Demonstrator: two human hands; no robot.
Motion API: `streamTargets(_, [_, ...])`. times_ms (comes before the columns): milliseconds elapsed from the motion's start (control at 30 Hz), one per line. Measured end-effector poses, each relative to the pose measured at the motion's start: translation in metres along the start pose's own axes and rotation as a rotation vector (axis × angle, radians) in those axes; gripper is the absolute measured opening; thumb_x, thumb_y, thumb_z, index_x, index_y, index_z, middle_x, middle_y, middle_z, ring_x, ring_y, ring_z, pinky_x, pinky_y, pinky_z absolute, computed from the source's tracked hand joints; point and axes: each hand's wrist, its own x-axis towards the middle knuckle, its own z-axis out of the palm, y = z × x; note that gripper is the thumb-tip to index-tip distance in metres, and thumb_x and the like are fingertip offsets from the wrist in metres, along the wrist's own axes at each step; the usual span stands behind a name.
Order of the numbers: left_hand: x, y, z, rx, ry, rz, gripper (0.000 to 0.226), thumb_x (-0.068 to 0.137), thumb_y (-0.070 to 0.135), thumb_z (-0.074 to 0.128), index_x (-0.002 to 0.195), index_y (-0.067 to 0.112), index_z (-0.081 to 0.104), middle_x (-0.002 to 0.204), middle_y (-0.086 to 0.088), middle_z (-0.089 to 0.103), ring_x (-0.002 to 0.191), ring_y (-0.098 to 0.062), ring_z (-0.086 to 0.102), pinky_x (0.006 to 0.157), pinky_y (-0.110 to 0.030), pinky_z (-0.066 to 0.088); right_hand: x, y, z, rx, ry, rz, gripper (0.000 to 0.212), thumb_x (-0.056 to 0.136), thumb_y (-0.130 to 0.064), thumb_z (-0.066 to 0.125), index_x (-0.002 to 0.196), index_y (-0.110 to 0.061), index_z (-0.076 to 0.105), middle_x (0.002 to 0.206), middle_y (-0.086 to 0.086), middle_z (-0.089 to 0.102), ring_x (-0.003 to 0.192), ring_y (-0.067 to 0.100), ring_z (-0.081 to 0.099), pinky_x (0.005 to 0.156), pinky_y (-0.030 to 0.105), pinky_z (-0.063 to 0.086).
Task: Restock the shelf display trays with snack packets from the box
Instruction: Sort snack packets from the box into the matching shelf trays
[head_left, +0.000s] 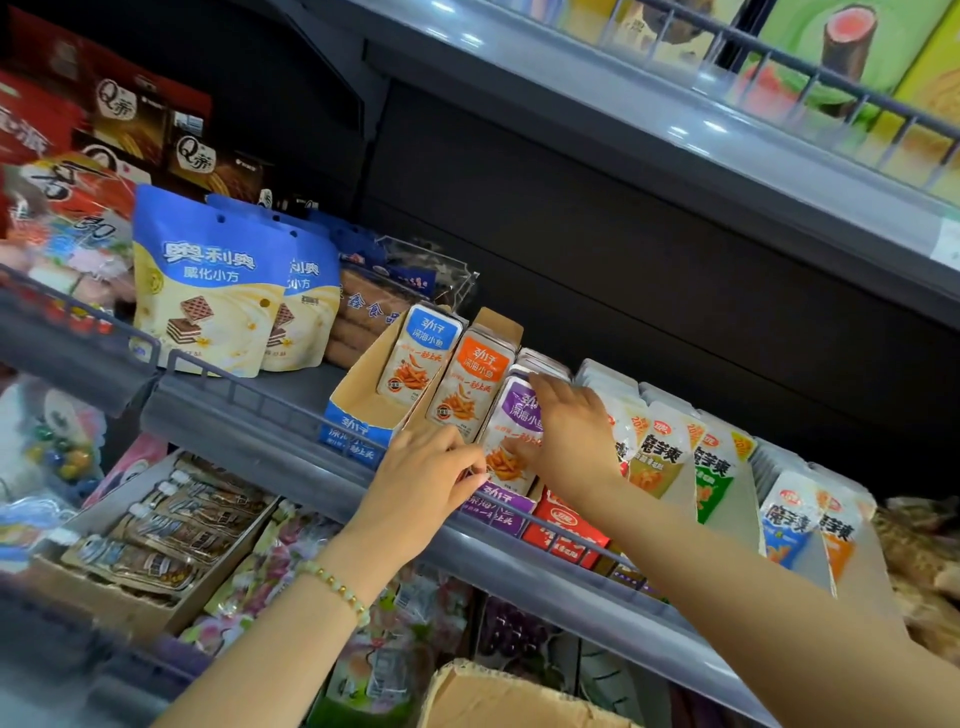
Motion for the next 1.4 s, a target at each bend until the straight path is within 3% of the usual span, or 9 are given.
streamTargets(300, [-0.039, 0.014, -0.020, 0.047, -0.059, -0.033, 0.075, 0.081, 0.069, 0.008, 0.132, 0.031, 0.047, 0.130, 0.012, 0.048, 0.125, -0.010, 0.040, 0.109, -0.030, 0.025, -0.033, 0.016, -0.019, 0.522, -0.044, -0.082, 0.069, 0.088, -0.038, 0.066, 0.147, -0.027, 0.031, 0.150, -0.005, 0.038, 0.133, 0.012, 0.040, 0.101, 0.022, 0.037])
streamTargets(467, [-0.096, 0.031, -0.028, -0.132, -0.350, -0.232, 0.059, 0.089, 0.063, 0.036, 0.142, 0.035, 0.032, 0.145, 0.017, 0.035, 0.129, -0.004, 0.039, 0.103, -0.026, 0.037, -0.101, 0.028, -0.027, 0.848, -0.150, -0.057, 0.062, 0.082, -0.050, 0.064, 0.139, -0.039, 0.042, 0.143, -0.015, 0.046, 0.130, 0.001, 0.044, 0.109, 0.027, 0.037])
streamTargets(600, [-0.142, 0.041, -0.014, -0.157, -0.584, -0.334, 0.066, 0.087, 0.066, 0.039, 0.145, 0.036, 0.027, 0.149, 0.017, 0.033, 0.131, -0.006, 0.041, 0.104, -0.028, 0.039, -0.172, 0.025, -0.002, 1.130, -0.333, 0.043, 0.041, 0.079, -0.037, 0.066, 0.118, -0.033, 0.059, 0.123, -0.014, 0.063, 0.106, -0.004, 0.061, 0.089, 0.014, 0.048])
streamTargets(733, [-0.166, 0.051, 0.003, -0.270, -0.661, -0.395, 0.063, 0.090, 0.057, 0.046, 0.144, 0.034, 0.025, 0.146, 0.013, 0.040, 0.124, -0.004, 0.045, 0.090, -0.019, 0.039, -0.245, 0.026, 0.073, 1.062, -0.672, 0.192, 0.024, 0.087, -0.028, 0.068, 0.110, -0.029, 0.062, 0.117, -0.010, 0.065, 0.098, -0.004, 0.062, 0.090, 0.017, 0.049])
streamTargets(900, [-0.174, 0.053, 0.015, -0.331, -0.655, -0.487, 0.078, 0.087, 0.059, 0.049, 0.150, 0.027, 0.016, 0.154, 0.006, 0.030, 0.135, -0.008, 0.035, 0.105, -0.027, 0.035, -0.292, 0.028, 0.153, 0.870, -0.924, 0.382, 0.057, 0.085, -0.047, 0.067, 0.133, -0.019, 0.052, 0.130, -0.004, 0.054, 0.113, 0.008, 0.052, 0.092, 0.018, 0.040])
streamTargets(1000, [-0.175, 0.054, 0.017, -0.340, -0.656, -0.514, 0.076, 0.088, 0.056, 0.049, 0.150, 0.027, 0.016, 0.154, 0.007, 0.029, 0.137, -0.010, 0.032, 0.101, -0.024, 0.032, -0.297, 0.024, 0.179, 0.879, -0.918, 0.427, 0.073, 0.077, -0.065, 0.064, 0.135, -0.023, 0.051, 0.135, -0.007, 0.052, 0.120, 0.011, 0.051, 0.100, 0.026, 0.041])
streamTargets(1133, [-0.175, 0.052, 0.020, -0.326, -0.649, -0.521, 0.081, 0.085, 0.059, 0.049, 0.151, 0.027, 0.013, 0.155, 0.007, 0.026, 0.139, -0.011, 0.030, 0.104, -0.026, 0.031, -0.296, 0.014, 0.197, 0.742, -0.808, 0.375, 0.054, 0.087, -0.051, 0.062, 0.130, -0.019, 0.054, 0.127, 0.003, 0.049, 0.123, 0.019, 0.043, 0.103, 0.029, 0.036])
streamTargets(1300, [-0.171, 0.054, 0.023, -0.340, -0.579, -0.482, 0.082, 0.084, 0.055, 0.053, 0.150, 0.029, 0.012, 0.156, 0.007, 0.024, 0.139, -0.012, 0.029, 0.108, -0.032, 0.031, -0.302, 0.007, 0.202, 0.630, -0.739, 0.364, 0.036, 0.076, -0.055, 0.072, 0.075, -0.030, 0.046, 0.112, -0.002, 0.044, 0.112, 0.017, 0.041, 0.098, 0.031, 0.037])
streamTargets(1400, [-0.167, 0.056, 0.026, -0.317, -0.500, -0.467, 0.084, 0.083, 0.056, 0.053, 0.150, 0.029, 0.012, 0.158, 0.005, 0.019, 0.142, -0.015, 0.025, 0.112, -0.038, 0.029, -0.311, 0.007, 0.203, 0.759, -0.698, 0.405, 0.038, 0.077, -0.050, 0.074, 0.080, -0.024, 0.047, 0.113, -0.001, 0.047, 0.108, 0.017, 0.048, 0.095, 0.032, 0.042])
